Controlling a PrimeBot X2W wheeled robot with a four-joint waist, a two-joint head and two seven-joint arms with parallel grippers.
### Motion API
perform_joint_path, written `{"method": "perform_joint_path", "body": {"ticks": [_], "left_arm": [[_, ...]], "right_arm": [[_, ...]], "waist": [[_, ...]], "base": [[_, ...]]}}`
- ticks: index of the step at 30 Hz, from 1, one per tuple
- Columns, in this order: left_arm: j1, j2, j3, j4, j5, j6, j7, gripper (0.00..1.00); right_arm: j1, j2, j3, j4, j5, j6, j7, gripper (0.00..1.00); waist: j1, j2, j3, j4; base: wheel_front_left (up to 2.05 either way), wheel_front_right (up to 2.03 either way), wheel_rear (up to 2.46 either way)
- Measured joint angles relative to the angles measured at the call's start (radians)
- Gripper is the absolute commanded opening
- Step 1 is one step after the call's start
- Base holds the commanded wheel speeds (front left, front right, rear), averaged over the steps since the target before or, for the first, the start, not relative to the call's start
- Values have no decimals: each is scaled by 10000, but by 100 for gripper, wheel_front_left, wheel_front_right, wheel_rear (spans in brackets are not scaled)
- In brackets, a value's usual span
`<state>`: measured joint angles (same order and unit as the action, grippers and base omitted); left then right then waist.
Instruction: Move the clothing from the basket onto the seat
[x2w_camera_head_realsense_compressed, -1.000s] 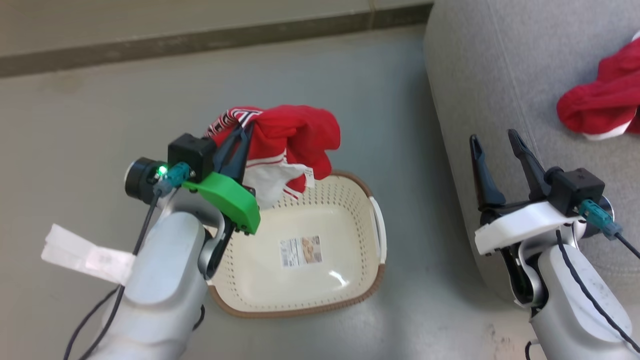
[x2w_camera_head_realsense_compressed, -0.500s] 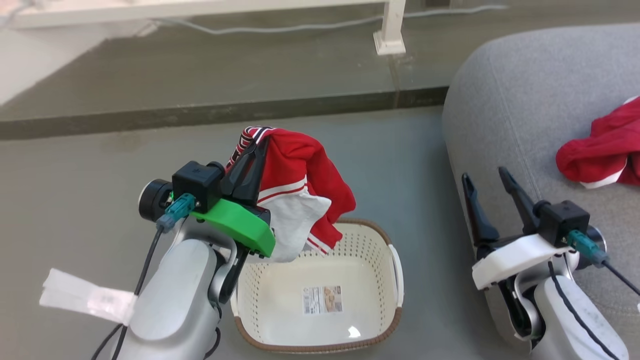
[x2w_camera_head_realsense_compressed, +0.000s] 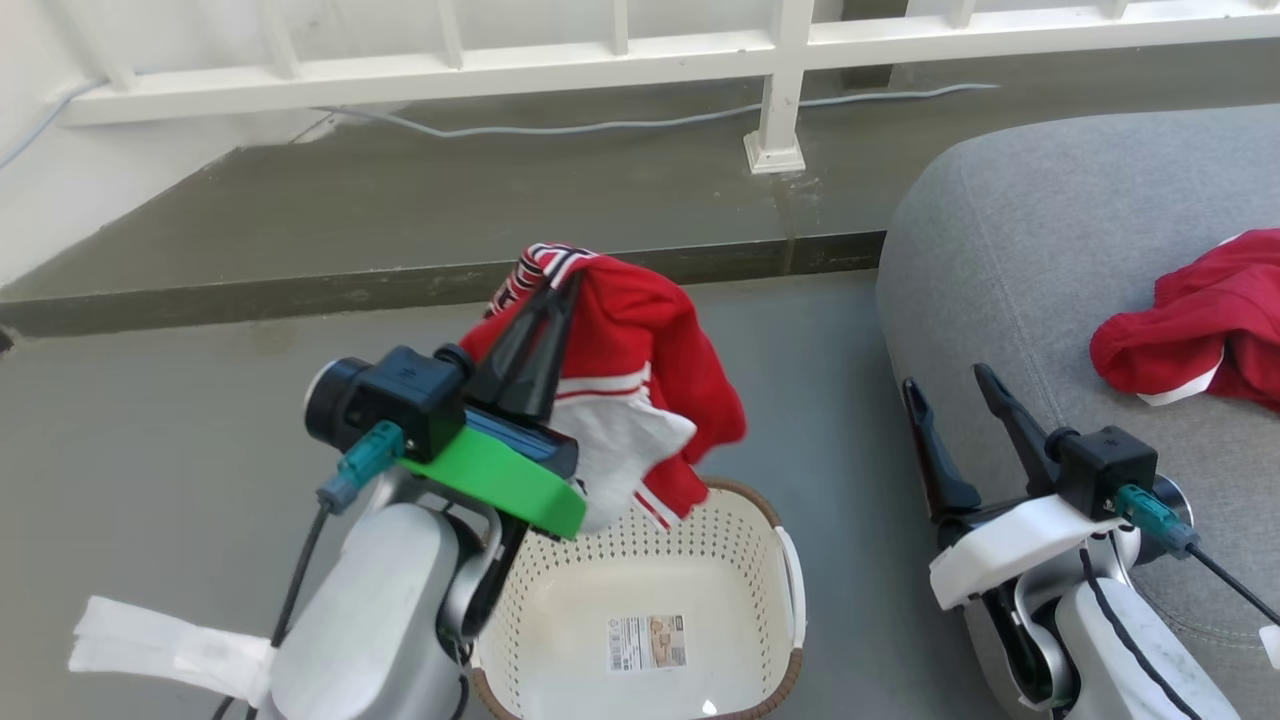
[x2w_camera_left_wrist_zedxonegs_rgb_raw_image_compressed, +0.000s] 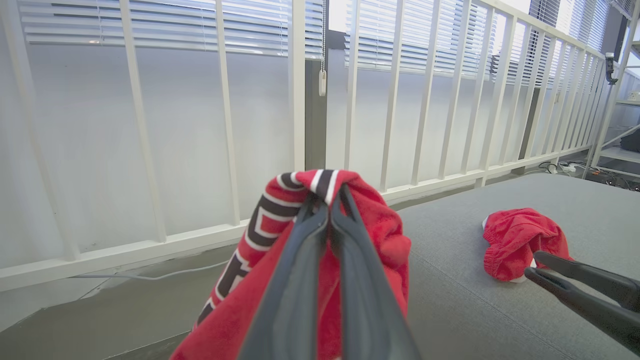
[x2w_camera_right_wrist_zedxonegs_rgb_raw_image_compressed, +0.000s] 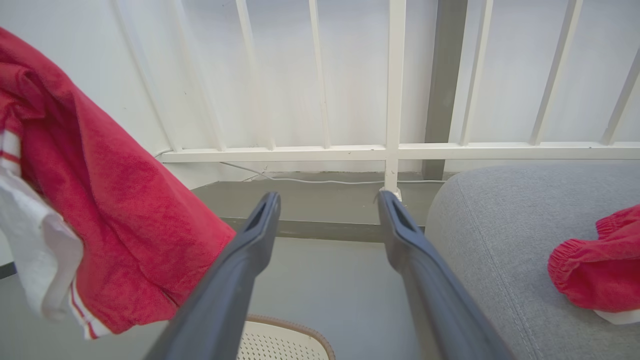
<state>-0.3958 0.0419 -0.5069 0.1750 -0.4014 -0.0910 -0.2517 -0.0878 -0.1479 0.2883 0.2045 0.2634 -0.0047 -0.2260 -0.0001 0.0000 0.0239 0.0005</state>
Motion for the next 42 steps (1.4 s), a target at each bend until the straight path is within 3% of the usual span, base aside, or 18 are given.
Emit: {"method": "perform_joint_path", "body": {"ticks": [17,25,33,42], "left_arm": [[800,35,-489,-1599,-77,100,671,0],[996,96,-506,-1998,-75,226,934,0],[1179,146,-568,-2437,-75,401,1195,0],[1244,161,-800,-2853,-75,430,1384,0]], "right_arm": [[358,173,165,-826,25,2,196,100],[-29,267,548,-1948,13,313,151,100],[-706,650,1703,-3129,238,892,96,100],[-867,696,2732,-2731,372,1089,614,100]], "waist": [[0,0,-285,-114],[0,0,-340,-141],[0,0,-374,-128],[0,0,-378,-17]], "base": [[0,0,0],[0,0,0],[0,0,0],[0,0,0]]}}
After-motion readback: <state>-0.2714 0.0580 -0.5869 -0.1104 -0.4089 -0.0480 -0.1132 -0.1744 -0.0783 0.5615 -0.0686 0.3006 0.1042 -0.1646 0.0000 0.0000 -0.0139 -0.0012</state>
